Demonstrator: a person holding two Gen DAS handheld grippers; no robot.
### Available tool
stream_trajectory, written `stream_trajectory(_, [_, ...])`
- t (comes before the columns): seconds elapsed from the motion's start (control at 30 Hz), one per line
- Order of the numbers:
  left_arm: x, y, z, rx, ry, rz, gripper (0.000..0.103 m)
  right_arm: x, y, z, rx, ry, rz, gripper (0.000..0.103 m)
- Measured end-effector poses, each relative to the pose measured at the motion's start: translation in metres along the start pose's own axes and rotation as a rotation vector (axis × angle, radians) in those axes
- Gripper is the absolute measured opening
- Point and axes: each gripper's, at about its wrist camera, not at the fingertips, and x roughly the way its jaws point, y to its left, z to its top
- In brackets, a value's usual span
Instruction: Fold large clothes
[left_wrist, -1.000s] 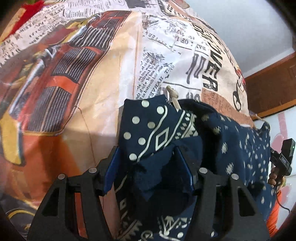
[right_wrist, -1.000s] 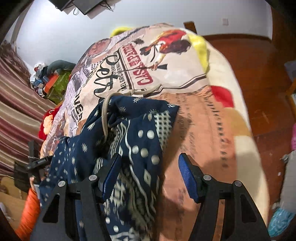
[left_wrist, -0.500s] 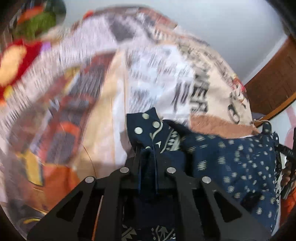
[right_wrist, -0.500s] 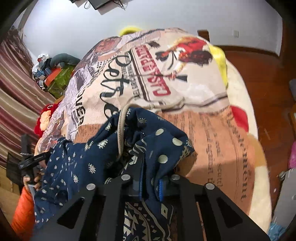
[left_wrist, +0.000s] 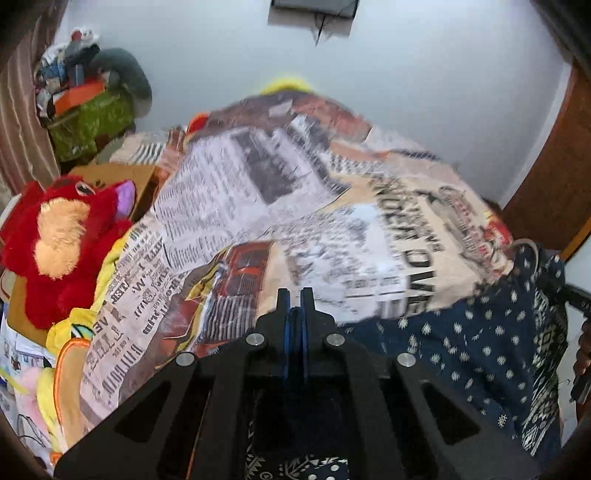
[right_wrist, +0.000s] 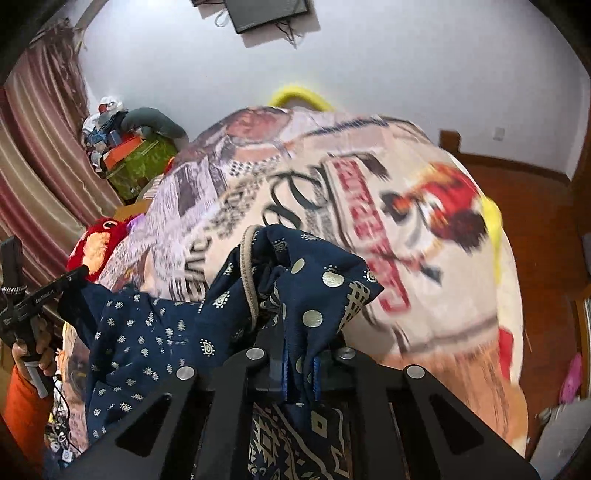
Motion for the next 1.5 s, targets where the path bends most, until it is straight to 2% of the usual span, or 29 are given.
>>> stream_trajectory(0.17, [0.045, 0.022, -0.023, -0.033, 0.137, -0.061, 0.004, 0.041, 0.002, 0.02, -0.011, 0.04, -0.052, 0.006])
stream_trajectory(0.3, [0.07, 0.032, -0.053, 0.006, 0.201, -0.007, 0.004, 0.06, -0.016, 0.015, -0.025, 0.103, -0.082, 0.009])
stream_trajectory(0.43, [0.076, 0.04, -0.07, -0.013, 0.227, 0.006, 0.009, 0.061, -0.03, 0.001, -0.029, 0.103, -0.122, 0.023])
stream_trajectory(0.57, [0.048, 0.037, -0.08, 0.029, 0.203, 0.042, 0.011, 0.032, -0.037, -0.012, -0.003, 0.086, -0.115, 0.045])
stream_trajectory(0.63, [0.027, 0.034, -0.086, 0.055, 0.205, 0.05, 0.013, 0.011, -0.04, -0.022, 0.007, 0.088, -0.095, 0.05])
stream_trajectory(0.7, [0.001, 0.031, -0.095, 0.075, 0.207, 0.053, 0.021, -0.017, -0.04, -0.036, -0.011, 0.091, -0.096, 0.05])
stream_trajectory(0.77, [-0.024, 0.029, -0.106, 0.091, 0.197, 0.059, 0.042, -0.042, -0.038, -0.05, -0.03, 0.091, -0.098, 0.055])
stream_trajectory(0.83, [-0.051, 0.025, -0.12, 0.102, 0.184, 0.066, 0.056, -0.071, -0.037, -0.07, -0.044, 0.092, -0.1, 0.058])
stream_trajectory(0.87, [-0.064, 0.025, -0.127, 0.102, 0.183, 0.062, 0.058, -0.083, -0.035, -0.08, -0.05, 0.09, -0.098, 0.059])
stream_trajectory(1.0, [-0.103, 0.024, -0.164, 0.061, 0.231, 0.012, 0.059, -0.132, -0.028, -0.123, -0.064, 0.103, -0.084, 0.063])
stream_trajectory(1.13, [-0.121, 0.023, -0.205, 0.018, 0.282, -0.037, 0.059, -0.165, -0.018, -0.172, -0.088, 0.131, -0.068, 0.064])
stream_trajectory(1.33, [-0.131, 0.01, -0.274, -0.047, 0.397, -0.153, 0.059, -0.175, -0.01, -0.239, -0.103, 0.201, -0.075, 0.064])
stream_trajectory(1.5, [-0.141, -0.008, -0.303, -0.048, 0.427, -0.198, 0.059, -0.174, -0.01, -0.271, -0.082, 0.237, -0.065, 0.064])
